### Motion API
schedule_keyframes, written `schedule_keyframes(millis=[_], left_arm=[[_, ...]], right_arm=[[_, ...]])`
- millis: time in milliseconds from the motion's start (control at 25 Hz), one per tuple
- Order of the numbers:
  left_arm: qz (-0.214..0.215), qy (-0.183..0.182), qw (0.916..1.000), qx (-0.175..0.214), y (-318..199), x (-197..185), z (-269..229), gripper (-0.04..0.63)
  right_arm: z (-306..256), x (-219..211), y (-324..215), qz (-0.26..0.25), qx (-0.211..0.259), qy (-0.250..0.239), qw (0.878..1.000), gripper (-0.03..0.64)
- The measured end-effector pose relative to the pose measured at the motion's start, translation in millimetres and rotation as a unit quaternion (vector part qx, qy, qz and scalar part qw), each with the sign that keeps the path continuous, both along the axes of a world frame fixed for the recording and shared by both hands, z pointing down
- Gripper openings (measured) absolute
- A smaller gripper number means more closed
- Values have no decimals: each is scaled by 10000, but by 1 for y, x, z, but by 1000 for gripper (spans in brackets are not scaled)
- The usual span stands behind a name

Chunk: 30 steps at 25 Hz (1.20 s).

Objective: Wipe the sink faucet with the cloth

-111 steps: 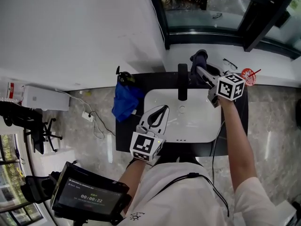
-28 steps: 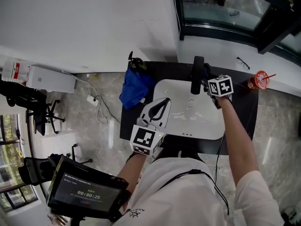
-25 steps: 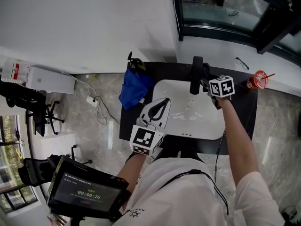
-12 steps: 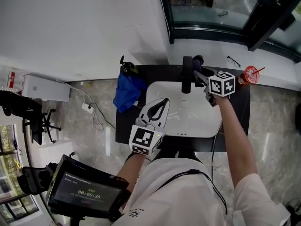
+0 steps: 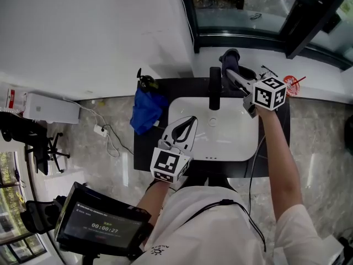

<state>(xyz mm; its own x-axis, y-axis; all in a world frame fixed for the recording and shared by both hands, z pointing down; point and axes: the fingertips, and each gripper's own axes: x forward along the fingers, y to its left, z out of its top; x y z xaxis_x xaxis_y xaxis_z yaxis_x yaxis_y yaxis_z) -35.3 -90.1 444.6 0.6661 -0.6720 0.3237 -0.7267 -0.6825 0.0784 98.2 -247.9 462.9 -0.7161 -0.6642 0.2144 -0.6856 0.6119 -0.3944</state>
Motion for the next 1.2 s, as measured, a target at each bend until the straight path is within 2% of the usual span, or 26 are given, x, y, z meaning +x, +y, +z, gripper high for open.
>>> schedule_keyframes(millis=[160, 280, 360, 480, 640, 760, 880, 1080, 1200], left_arm=[[-4, 12, 10000, 27, -1, 0, -1, -6], [-21, -6, 10000, 14, -2, -2, -1, -6], [-20, -41, 10000, 5, -1, -3, 1, -6], [-48, -59, 10000, -13, -1, -5, 3, -6], [-105, -124, 9999, -51, 1, -10, 6, -6], [-172, -143, 9997, -63, 1, -14, 8, -6], [-235, -141, 9996, -82, 1, -17, 7, -6], [-316, -163, 9993, -113, 0, -20, 7, -6], [-339, -164, 9992, -115, -3, -21, 9, -6]], right_arm=[[-35, 24, -13, 290, 365, -153, 9988, 121], [-36, 39, -20, 524, 436, 106, 9976, 121], [-14, 47, -24, 694, 258, 614, 9954, 121], [45, 52, -23, 791, -286, 1452, 9858, 121], [121, 51, -9, 675, -1005, 2127, 9696, 121], [160, 46, 1, 559, -1376, 2328, 9611, 121], [180, 42, 9, 454, -1556, 2481, 9551, 121], [192, 33, 12, 332, -1659, 2598, 9507, 121], [201, 18, 13, 185, -1729, 2486, 9529, 121]])
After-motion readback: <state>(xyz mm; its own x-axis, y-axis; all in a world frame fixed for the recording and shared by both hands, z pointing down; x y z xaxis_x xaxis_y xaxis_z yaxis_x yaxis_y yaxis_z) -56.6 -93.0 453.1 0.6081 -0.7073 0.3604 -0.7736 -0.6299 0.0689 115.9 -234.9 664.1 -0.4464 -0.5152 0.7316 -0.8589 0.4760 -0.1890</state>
